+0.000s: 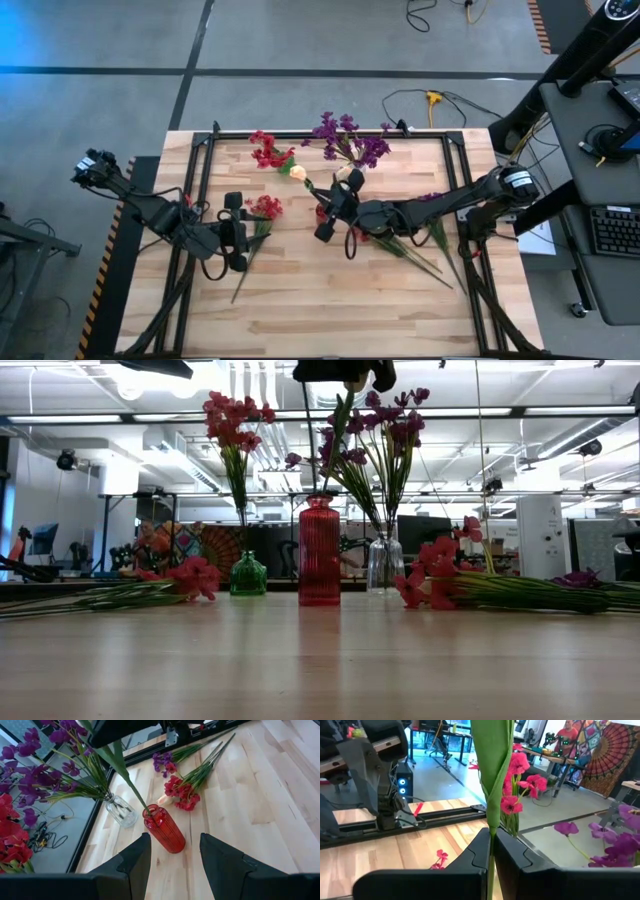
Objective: Sort flowers into vase by color
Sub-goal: Put the yellow tulip into the red vase
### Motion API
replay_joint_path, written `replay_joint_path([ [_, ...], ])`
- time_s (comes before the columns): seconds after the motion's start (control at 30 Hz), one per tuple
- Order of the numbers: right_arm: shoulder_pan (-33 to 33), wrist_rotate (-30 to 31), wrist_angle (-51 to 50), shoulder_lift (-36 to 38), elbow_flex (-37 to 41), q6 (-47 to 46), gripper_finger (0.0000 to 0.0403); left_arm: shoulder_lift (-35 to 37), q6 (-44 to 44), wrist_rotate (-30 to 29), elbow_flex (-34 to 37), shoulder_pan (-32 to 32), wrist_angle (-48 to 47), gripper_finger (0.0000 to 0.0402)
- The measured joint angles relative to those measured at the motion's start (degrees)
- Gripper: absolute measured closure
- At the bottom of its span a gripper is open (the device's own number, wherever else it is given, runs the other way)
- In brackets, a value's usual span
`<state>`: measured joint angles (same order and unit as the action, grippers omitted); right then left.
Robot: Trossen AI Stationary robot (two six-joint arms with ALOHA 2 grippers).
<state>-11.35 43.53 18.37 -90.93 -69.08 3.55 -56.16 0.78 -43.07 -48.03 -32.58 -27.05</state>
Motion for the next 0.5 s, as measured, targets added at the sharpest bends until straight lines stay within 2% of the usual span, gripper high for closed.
replay_joint_path([
  [0.5, 0.0, 0.0, -0.2, -0.01, 0.0, -1.71, 0.039, 0.0, 0.04, 0.0, -0.02, 0.0, 0.0, 0.0249],
])
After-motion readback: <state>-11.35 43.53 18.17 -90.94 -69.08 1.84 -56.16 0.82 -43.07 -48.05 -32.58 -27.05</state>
